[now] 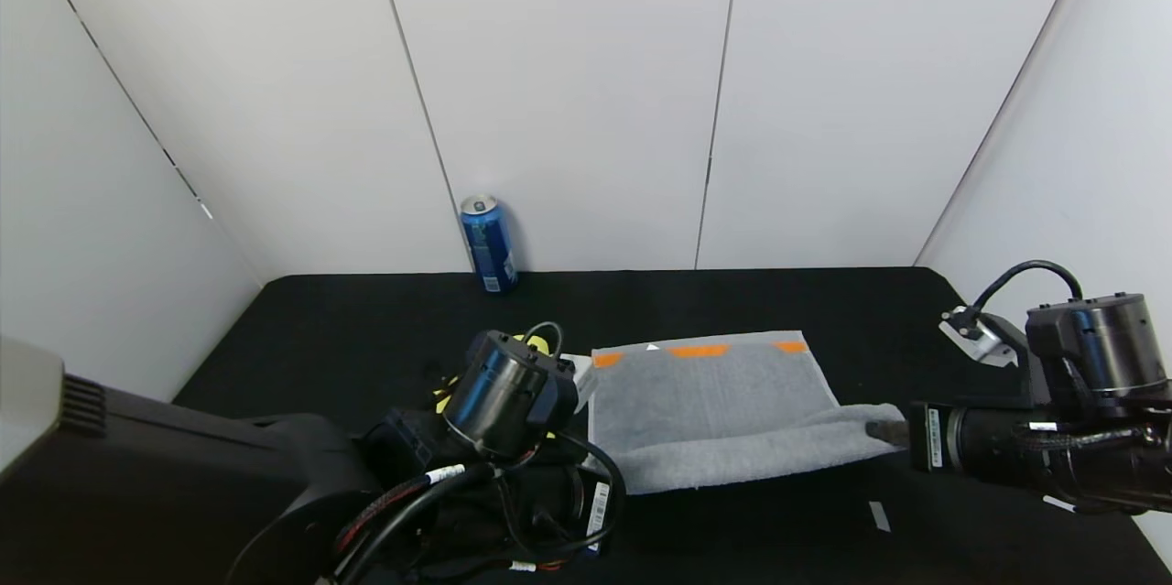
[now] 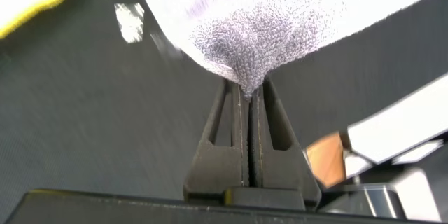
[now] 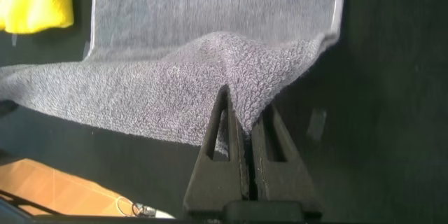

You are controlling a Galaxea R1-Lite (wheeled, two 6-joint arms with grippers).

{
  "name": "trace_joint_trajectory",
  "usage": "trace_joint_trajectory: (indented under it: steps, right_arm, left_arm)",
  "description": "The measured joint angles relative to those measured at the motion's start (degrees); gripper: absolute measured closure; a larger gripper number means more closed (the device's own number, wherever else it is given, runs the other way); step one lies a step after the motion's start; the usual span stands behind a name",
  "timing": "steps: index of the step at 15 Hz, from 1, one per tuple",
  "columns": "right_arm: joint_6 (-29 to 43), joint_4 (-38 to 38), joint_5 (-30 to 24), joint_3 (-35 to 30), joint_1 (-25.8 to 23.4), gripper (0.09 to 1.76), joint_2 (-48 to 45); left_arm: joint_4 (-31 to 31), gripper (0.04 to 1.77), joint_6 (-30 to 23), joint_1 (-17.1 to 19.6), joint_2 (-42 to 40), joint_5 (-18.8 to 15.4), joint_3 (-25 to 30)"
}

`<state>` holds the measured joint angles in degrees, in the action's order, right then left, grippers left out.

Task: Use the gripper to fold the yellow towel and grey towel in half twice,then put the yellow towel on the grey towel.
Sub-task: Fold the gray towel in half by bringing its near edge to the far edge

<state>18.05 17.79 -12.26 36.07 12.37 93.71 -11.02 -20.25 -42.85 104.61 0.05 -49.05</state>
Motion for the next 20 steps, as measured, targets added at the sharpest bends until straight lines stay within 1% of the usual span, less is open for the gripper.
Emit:
trace_joint_trajectory:
  steps: [5, 8, 14, 15, 17, 20]
  right_arm:
    - [1.9, 0.1, -0.1, 5.7, 0.4, 1.69, 6.4]
    - [2.0, 0.1, -0.2, 9.3, 0.3, 1.69, 10.8]
    - [2.0, 0.1, -0.3, 16.2, -0.3, 1.69, 19.0]
    - [2.0, 0.1, -1.2, 17.3, -0.6, 1.69, 20.0]
    - [2.0, 0.0, -2.9, 18.7, -1.4, 1.69, 21.2]
    - [2.0, 0.0, -3.2, 19.8, -2.7, 1.69, 22.5]
  left_arm:
    - [-0.1, 1.68, 1.1, 2.5, 3.3, -0.1, -4.2]
    - [-0.2, 1.68, 3.1, 3.9, 5.6, -0.1, -6.5]
    - [-0.1, 1.68, 4.6, 6.3, 11.5, -0.2, -12.9]
    - [-0.2, 1.68, 4.7, 6.6, 12.5, -0.2, -13.9]
    - [-0.2, 1.68, 5.1, 7.2, 14.2, -0.4, -15.4]
    - [-0.3, 1.68, 5.3, 7.7, 16.0, -0.6, -17.1]
